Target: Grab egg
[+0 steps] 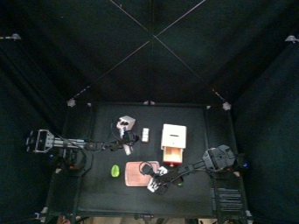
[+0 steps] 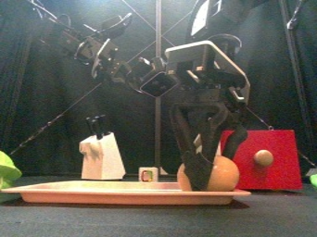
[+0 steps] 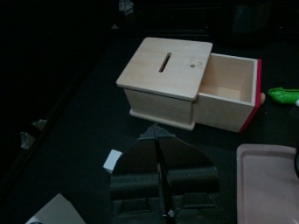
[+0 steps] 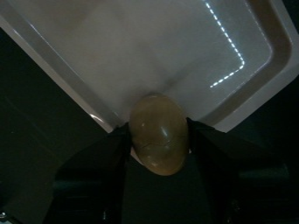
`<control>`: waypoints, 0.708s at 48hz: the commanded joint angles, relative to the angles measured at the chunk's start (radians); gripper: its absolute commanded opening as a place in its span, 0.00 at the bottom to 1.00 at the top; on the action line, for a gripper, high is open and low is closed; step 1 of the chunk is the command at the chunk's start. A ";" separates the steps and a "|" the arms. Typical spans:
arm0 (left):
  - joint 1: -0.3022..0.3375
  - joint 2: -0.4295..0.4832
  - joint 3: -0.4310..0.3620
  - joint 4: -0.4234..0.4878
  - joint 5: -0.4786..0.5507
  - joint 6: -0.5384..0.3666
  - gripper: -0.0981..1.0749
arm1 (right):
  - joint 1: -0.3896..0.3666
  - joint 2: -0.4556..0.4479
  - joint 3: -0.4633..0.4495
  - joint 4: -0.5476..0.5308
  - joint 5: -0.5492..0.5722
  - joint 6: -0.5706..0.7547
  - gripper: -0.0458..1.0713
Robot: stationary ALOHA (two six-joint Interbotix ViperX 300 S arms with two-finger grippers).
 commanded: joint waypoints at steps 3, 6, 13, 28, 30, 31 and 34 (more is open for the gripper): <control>0.000 -0.012 -0.011 0.002 0.003 0.000 0.16 | -0.005 -0.023 -0.020 0.000 0.002 -0.002 0.68; 0.002 -0.012 -0.011 0.002 0.003 0.000 0.16 | -0.005 -0.026 -0.029 -0.003 0.009 -0.002 0.68; 0.002 -0.012 -0.009 0.003 0.005 0.000 0.16 | -0.005 -0.035 -0.054 -0.009 0.043 -0.002 0.68; 0.002 -0.012 -0.009 0.000 0.005 0.000 0.16 | -0.006 -0.025 -0.057 -0.009 0.060 0.000 0.68; 0.002 -0.012 -0.009 0.000 0.005 0.000 0.16 | -0.006 -0.025 -0.055 -0.008 0.060 0.000 0.68; 0.002 -0.012 -0.009 0.000 0.005 0.000 0.16 | -0.006 -0.025 -0.055 -0.006 0.060 0.000 0.68; 0.002 -0.012 -0.009 0.000 0.005 0.000 0.16 | -0.006 -0.023 -0.055 -0.005 0.060 0.000 0.68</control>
